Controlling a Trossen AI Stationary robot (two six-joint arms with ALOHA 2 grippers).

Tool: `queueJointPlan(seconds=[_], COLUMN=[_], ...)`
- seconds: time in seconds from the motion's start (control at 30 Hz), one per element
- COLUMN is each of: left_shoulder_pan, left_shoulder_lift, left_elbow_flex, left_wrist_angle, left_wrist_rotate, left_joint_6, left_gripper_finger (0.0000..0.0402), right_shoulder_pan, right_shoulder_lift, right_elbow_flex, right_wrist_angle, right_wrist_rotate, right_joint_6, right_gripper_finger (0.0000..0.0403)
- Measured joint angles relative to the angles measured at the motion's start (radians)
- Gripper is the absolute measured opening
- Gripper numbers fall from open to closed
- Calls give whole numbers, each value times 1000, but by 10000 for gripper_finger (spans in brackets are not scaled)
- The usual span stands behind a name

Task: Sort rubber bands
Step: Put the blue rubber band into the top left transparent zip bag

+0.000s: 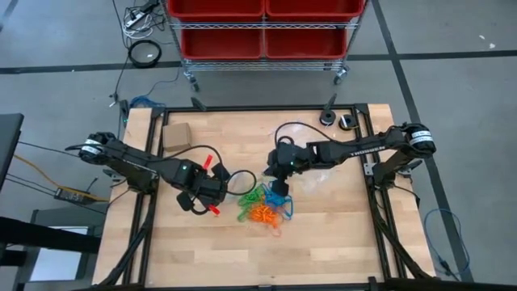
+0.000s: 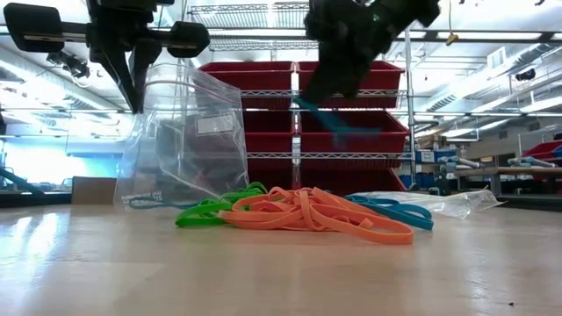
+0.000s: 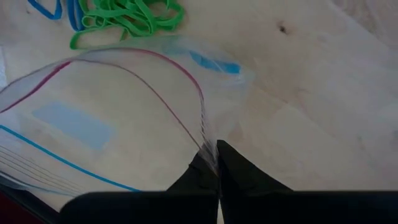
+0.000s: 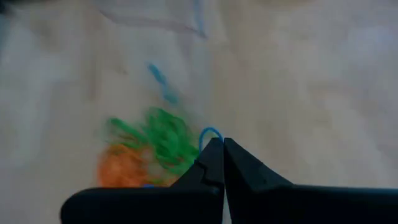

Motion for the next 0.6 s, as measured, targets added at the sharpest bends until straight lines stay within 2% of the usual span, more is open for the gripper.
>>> queueJointPlan(seconds=[0.07,0.13,0.17,0.2,0.27,0.33,0.43,0.47,0.6], left_shoulder_pan=[0,0,0,0,0,0,0,0,0], left_shoulder_lift=[0,0,0,0,0,0,0,0,0], left_elbow_flex=[0,0,0,0,0,0,0,0,0], left_wrist_angle=[0,0,0,0,0,-1,-2,-2,-2], left_wrist_rotate=[1,1,1,1,2,2,2,2,2], left_joint_6=[0,0,-1,-1,-2,-2,-2,-2,-3], left_gripper_finger=[0,0,0,0,0,0,0,0,0], right_shoulder_pan=[15,29,27,16,1,9,22,11,-8], right_shoulder_lift=[0,0,0,1,2,1,1,1,1], right_elbow_flex=[2,13,15,15,7,7,12,12,8], right_wrist_angle=[32,-33,-75,-92,-40,0,-100,-135,-28], right_wrist_rotate=[18,129,147,126,0,-27,132,155,-33], right_joint_6=[-15,-25,-22,-13,1,-3,-16,-1,25], right_gripper_finger=[0,0,0,0,0,0,0,0,0])
